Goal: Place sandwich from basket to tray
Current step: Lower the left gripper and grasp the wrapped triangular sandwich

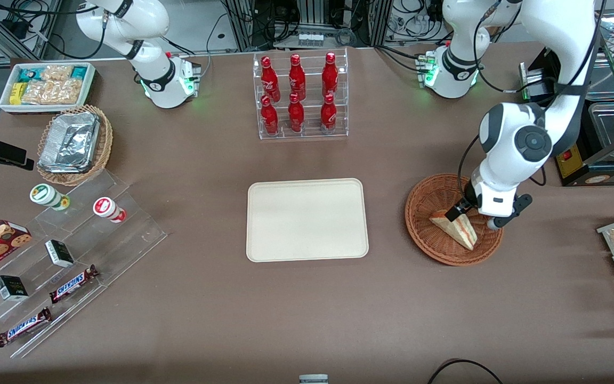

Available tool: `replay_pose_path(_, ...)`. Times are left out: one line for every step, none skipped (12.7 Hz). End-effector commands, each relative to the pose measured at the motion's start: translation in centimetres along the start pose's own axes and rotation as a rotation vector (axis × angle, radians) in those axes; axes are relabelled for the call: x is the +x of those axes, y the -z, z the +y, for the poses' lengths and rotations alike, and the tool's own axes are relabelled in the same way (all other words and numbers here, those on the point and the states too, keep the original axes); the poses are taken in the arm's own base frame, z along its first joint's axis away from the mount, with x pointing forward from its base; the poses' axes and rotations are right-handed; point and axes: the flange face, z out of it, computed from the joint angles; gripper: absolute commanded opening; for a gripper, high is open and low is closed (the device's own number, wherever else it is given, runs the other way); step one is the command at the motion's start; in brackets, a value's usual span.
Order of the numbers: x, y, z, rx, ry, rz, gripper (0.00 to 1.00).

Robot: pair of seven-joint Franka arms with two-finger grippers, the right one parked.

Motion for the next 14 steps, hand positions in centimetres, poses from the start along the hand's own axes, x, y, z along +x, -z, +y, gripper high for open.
replay_pose_path(0.0, -2.1, 0.3, -0.012, 0.024, 0.003, 1.0)
replay_pose_path(0.0, -2.6, 0.3, -0.013, 0.024, 0.002, 1.0)
replay_pose_path(0.1, -2.7, 0.4, -0.013, 0.024, 0.002, 0.94)
replay_pose_path(0.3, -2.6, 0.4, -0.018, 0.033, 0.003, 0.71)
replay_pose_path(0.7, -2.7, 0.3, -0.019, 0.059, 0.002, 0.29)
replay_pose_path(1.0, -2.6, 0.5, -0.023, 0.065, 0.005, 0.02)
replay_pose_path(1.0, -2.6, 0.8, -0.026, 0.064, 0.006, 0.0)
replay_pose_path(1.1, -2.2, 1.1, -0.031, 0.059, 0.01, 0.0)
replay_pose_path(1.1, -1.7, 1.3, -0.032, 0.054, 0.015, 0.0)
replay_pose_path(1.0, -0.2, 1.5, -0.036, 0.044, 0.028, 0.0)
replay_pose_path(0.9, 2.1, 1.6, -0.017, 0.034, 0.024, 0.0)
replay_pose_path(0.6, 4.7, 2.3, 0.003, 0.017, 0.013, 0.0)
replay_pose_path(-0.5, 7.7, 4.3, 0.03, -0.021, -0.003, 0.0)
replay_pose_path(-1.4, 10.2, 5.9, 0.057, -0.06, -0.012, 0.0)
